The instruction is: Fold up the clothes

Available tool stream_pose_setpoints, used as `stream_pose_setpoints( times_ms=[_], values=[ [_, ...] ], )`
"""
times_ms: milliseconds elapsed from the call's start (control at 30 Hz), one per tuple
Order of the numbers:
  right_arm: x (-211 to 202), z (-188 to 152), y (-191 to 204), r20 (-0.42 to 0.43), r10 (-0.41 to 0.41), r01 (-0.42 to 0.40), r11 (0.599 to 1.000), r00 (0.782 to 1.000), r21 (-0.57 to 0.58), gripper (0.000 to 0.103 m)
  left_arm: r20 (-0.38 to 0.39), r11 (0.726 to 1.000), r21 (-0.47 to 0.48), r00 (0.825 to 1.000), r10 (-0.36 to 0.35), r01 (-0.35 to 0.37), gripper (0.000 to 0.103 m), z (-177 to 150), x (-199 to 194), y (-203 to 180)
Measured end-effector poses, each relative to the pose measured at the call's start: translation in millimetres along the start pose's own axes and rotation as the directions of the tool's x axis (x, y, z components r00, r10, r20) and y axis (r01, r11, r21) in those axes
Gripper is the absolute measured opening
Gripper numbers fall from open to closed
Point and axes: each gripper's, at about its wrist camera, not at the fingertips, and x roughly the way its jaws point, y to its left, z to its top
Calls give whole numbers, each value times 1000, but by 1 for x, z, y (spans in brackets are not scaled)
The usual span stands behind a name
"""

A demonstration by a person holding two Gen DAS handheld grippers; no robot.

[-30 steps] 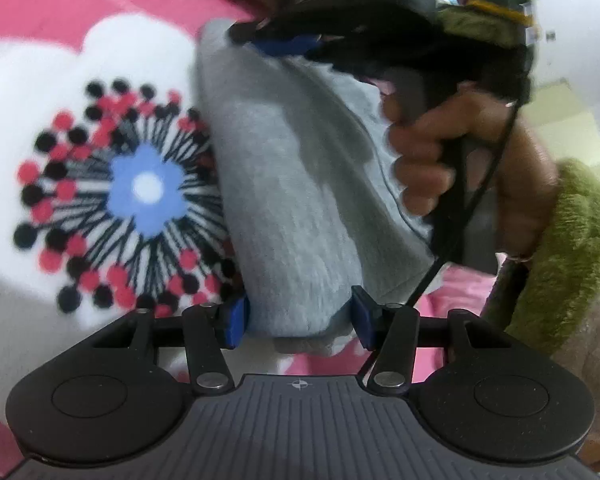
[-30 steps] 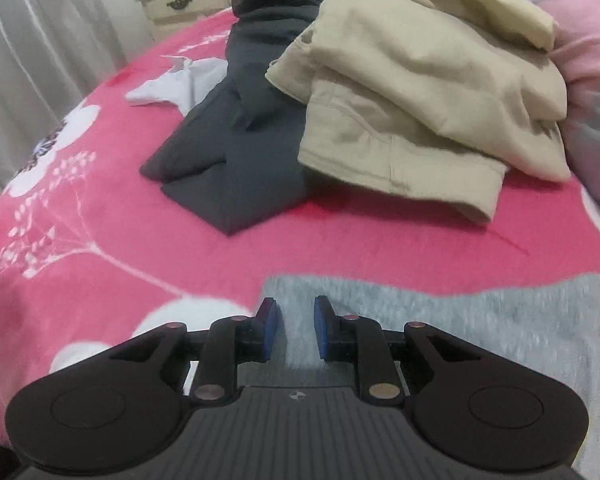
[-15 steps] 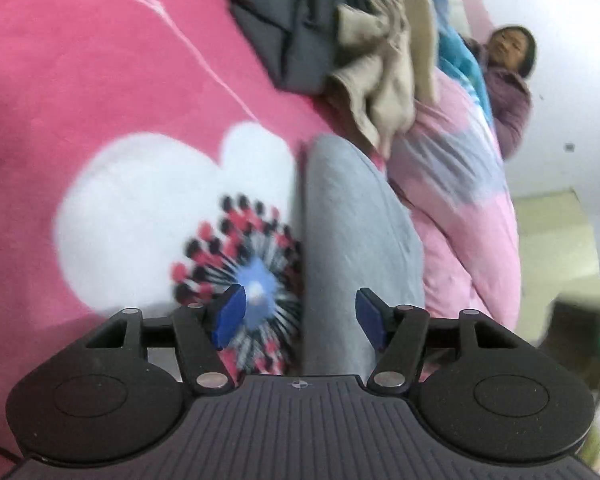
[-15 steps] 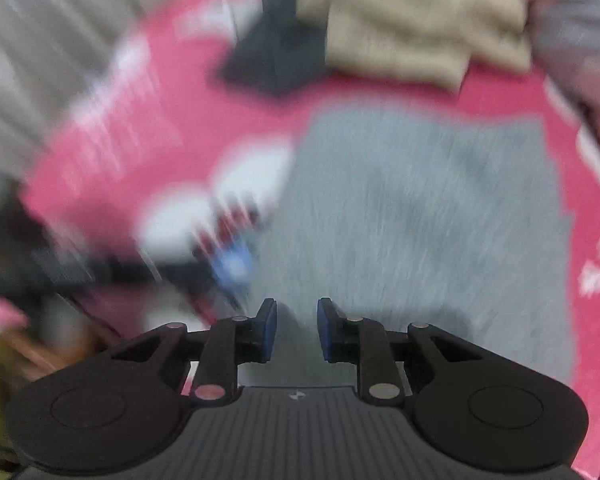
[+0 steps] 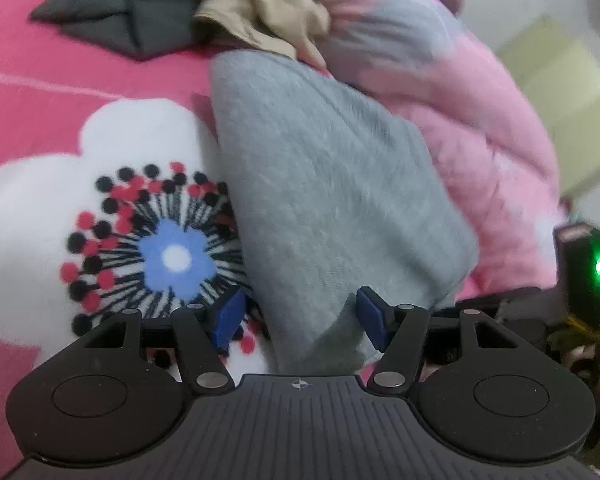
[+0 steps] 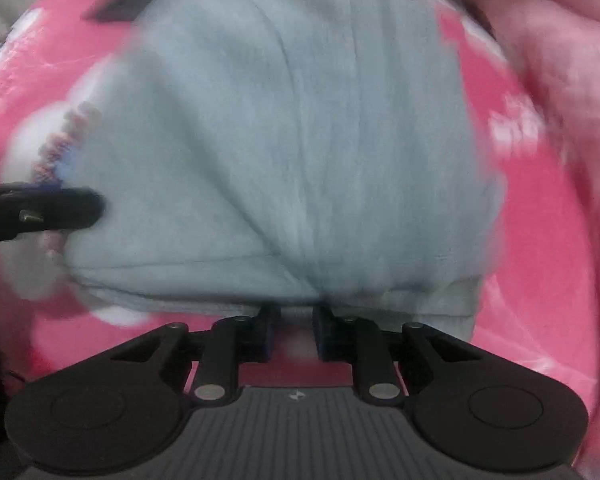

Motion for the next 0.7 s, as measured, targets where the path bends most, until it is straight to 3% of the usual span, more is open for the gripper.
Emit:
stream_pose_setpoints(
  times_ms=[233,367,467,533,567,600,700],
  values=[
    [-92,13,-9,118,-44,50,998,992,-46,21,14,997,-82,1000,-3,4,62,2,0,14],
    [-122,27,-39,237,-75,65,997,969,48,22,14,993,-115,1000,-17,18,62,1,0,17],
    [-104,37,-55,314,-11,-25,994,949,108,22,15,991,-133,1000,-20,22,62,1,0,18],
    [-61,37,-58,261,4,-30,995,965,98,22,15,992,-128,1000,-18,19,62,1,0,17],
    [-36,32,-60,227,-24,7,997,974,75,28,13,992,-126,1000,-19,21,62,1,1,17],
    [-23,25,-65,245,-28,10,997,969,74,33,10,992,-127,1000,-20,21,62,1,1,17],
    [-39,29,-91,258,33,-85,978,966,193,34,14,991,-133,1000,-24,25,62,1,0,18]
  ],
)
